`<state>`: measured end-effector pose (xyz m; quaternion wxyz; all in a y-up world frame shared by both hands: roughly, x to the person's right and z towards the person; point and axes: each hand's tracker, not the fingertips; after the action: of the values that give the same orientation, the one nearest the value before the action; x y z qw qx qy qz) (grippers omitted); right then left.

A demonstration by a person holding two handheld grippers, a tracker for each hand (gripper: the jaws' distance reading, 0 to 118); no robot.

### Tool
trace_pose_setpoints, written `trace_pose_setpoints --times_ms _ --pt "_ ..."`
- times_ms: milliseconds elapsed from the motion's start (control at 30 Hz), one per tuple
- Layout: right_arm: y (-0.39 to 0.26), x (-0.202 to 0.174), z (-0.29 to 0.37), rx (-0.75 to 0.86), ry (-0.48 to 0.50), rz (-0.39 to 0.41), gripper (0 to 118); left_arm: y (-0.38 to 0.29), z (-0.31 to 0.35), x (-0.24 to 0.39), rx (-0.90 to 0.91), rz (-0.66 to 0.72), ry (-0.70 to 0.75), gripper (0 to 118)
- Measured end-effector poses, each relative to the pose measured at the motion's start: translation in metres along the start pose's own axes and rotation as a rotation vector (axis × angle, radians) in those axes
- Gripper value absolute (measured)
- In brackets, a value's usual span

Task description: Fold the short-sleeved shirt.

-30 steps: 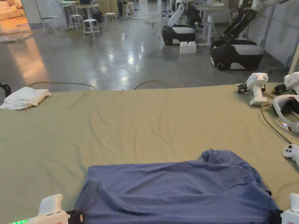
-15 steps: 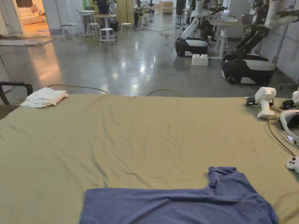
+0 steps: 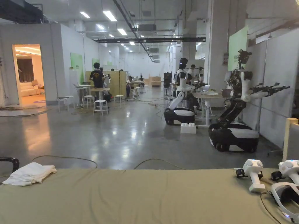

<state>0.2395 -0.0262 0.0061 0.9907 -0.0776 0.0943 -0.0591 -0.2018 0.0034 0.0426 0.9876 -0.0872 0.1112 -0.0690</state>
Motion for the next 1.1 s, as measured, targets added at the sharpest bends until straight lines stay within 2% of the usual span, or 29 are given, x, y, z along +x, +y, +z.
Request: trace_pose_setpoints --times_ms 100,167,200,233,267,300,333,367,400,533,600,767,933,1000,1033,1100 --pt "0.011 -0.019 0.01 0.056 -0.039 0.089 63 0.012 0.025 0.009 0.1 0.044 -0.05 94" --pt "0.013 -0.028 0.016 0.071 -0.034 0.123 57 0.015 0.039 0.014 0.156 0.059 -0.081 93" --pt "0.012 -0.032 0.019 0.073 -0.038 0.132 48 0.017 0.044 0.016 0.163 0.061 -0.096 93" --pt "0.01 -0.035 0.02 0.086 -0.038 0.139 28 0.019 0.047 0.018 0.165 0.063 -0.112 89" --pt "0.009 -0.038 0.022 0.089 -0.037 0.139 12 0.02 0.049 0.019 0.157 0.06 -0.121 74" --pt "0.01 -0.043 0.023 0.086 -0.039 0.133 12 0.021 0.051 0.021 0.153 0.053 -0.132 52" --pt "0.01 -0.045 0.025 0.079 -0.029 0.116 10 0.022 0.052 0.022 0.152 0.052 -0.135 20" --pt "0.009 -0.044 0.023 0.062 0.016 0.088 5 0.023 0.053 0.024 0.148 0.052 -0.136 0" --pt "0.008 -0.047 0.024 0.067 0.027 0.084 0 0.022 0.052 0.025 0.15 0.056 -0.134 0" --pt "0.007 -0.058 0.021 0.072 -0.005 0.137 0 0.022 0.053 0.027 0.149 0.068 -0.182 0" --pt "0.008 -0.057 0.02 0.073 0.0 0.134 0 0.022 0.054 0.031 0.158 0.03 -0.166 0" --pt "0.008 -0.055 0.014 0.064 0.005 0.132 0 0.023 0.047 0.028 0.153 0.059 -0.173 0" --pt "0.001 -0.049 0.005 0.024 0.009 0.122 0 0.013 0.019 0.017 0.084 0.1 -0.188 0" --pt "-0.006 -0.045 -0.001 -0.012 0.02 0.103 0 -0.001 -0.012 0.01 -0.007 0.12 -0.212 1" --pt "-0.009 -0.041 -0.003 -0.032 0.021 0.093 0 -0.012 -0.032 0.006 -0.052 0.142 -0.219 9" --pt "-0.018 -0.036 -0.008 -0.07 0.016 0.079 0 -0.037 -0.076 -0.005 -0.175 0.22 -0.284 64"
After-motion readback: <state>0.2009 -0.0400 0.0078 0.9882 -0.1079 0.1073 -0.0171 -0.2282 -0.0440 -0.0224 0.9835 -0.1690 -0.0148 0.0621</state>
